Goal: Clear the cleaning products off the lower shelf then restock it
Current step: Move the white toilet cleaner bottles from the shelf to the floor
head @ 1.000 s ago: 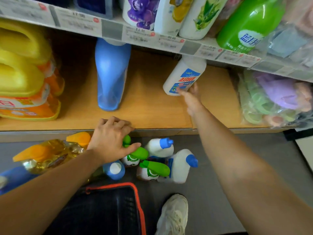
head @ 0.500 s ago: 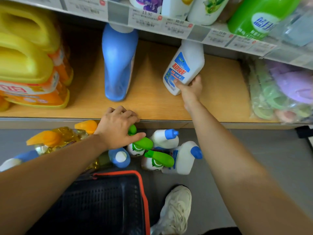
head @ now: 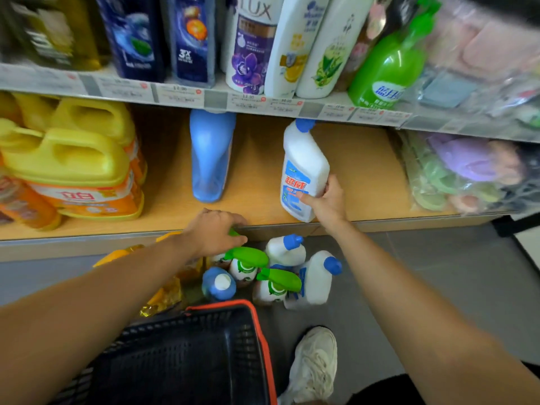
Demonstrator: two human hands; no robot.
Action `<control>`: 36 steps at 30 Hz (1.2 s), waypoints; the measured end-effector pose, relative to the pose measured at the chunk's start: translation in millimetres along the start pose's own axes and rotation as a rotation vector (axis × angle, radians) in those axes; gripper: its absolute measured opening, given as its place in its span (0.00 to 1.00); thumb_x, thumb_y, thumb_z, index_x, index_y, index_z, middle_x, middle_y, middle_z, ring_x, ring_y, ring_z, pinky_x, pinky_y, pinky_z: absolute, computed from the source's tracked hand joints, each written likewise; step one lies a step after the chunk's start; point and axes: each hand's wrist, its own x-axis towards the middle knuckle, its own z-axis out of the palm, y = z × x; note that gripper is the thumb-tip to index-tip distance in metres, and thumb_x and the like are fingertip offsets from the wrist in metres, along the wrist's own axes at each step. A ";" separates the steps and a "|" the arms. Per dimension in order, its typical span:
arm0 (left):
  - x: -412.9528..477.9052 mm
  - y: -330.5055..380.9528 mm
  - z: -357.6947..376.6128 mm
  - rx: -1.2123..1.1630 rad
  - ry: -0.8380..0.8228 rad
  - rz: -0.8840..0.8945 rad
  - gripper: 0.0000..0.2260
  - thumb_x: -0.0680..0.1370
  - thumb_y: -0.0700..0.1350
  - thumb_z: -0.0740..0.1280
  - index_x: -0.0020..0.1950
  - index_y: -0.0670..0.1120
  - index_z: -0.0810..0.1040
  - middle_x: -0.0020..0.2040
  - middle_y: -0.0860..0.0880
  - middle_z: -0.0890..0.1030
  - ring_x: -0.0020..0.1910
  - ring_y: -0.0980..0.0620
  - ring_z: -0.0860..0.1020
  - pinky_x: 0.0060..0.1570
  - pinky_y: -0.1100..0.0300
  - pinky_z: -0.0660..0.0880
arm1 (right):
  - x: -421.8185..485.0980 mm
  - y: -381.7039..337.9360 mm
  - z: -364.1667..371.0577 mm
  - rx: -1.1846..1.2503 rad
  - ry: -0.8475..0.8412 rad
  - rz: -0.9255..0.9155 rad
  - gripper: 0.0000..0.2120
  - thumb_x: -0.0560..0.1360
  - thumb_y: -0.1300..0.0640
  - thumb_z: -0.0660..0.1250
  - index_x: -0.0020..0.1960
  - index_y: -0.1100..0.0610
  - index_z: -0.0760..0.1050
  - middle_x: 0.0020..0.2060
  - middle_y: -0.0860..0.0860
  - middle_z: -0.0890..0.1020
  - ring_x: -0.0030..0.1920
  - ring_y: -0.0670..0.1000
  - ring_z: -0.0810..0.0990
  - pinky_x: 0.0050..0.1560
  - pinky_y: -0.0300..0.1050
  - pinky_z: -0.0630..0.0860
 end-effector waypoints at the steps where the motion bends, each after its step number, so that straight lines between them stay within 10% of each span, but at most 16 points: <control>1: -5.1 3.1 -8.2 -0.066 0.024 0.004 0.21 0.80 0.58 0.67 0.72 0.55 0.74 0.68 0.54 0.79 0.67 0.51 0.76 0.66 0.55 0.68 | -6.1 -3.2 -5.7 -0.057 -0.032 -0.035 0.27 0.66 0.61 0.82 0.59 0.56 0.72 0.56 0.52 0.83 0.55 0.51 0.82 0.52 0.49 0.82; 10: -57.6 17.6 -90.0 -0.547 0.278 -0.017 0.19 0.78 0.49 0.72 0.68 0.47 0.78 0.52 0.50 0.84 0.54 0.50 0.81 0.61 0.52 0.76 | -56.0 -76.1 -50.4 -0.401 -0.274 -0.323 0.24 0.64 0.58 0.82 0.52 0.52 0.71 0.48 0.49 0.79 0.52 0.54 0.80 0.47 0.51 0.79; 20: -146.4 36.4 -161.6 -0.921 0.590 0.250 0.12 0.82 0.44 0.67 0.64 0.43 0.78 0.60 0.44 0.83 0.61 0.47 0.80 0.65 0.48 0.76 | -158.3 -174.6 -49.2 -0.121 -0.486 -0.396 0.31 0.65 0.58 0.83 0.64 0.55 0.75 0.57 0.49 0.83 0.58 0.48 0.83 0.57 0.53 0.81; 24: -179.8 41.6 -168.2 -1.131 0.560 0.291 0.09 0.81 0.46 0.65 0.59 0.47 0.79 0.52 0.52 0.85 0.51 0.56 0.81 0.51 0.63 0.78 | -199.4 -180.7 -33.3 0.111 -0.639 -0.230 0.29 0.68 0.63 0.80 0.64 0.51 0.74 0.55 0.48 0.86 0.56 0.48 0.85 0.53 0.48 0.83; 30: -213.6 35.7 -173.5 -1.436 0.323 0.330 0.16 0.79 0.51 0.63 0.64 0.46 0.78 0.51 0.48 0.85 0.59 0.47 0.82 0.61 0.53 0.79 | -227.4 -176.2 -6.3 0.410 -0.914 -0.046 0.31 0.71 0.73 0.73 0.71 0.59 0.69 0.63 0.62 0.80 0.64 0.62 0.80 0.61 0.62 0.78; 36: -222.9 24.0 -173.3 -1.621 0.383 0.264 0.16 0.81 0.49 0.61 0.65 0.44 0.77 0.46 0.50 0.82 0.53 0.51 0.79 0.58 0.57 0.78 | -234.3 -177.1 24.8 0.501 -0.890 -0.010 0.30 0.71 0.60 0.75 0.71 0.58 0.70 0.63 0.60 0.81 0.63 0.63 0.81 0.62 0.68 0.76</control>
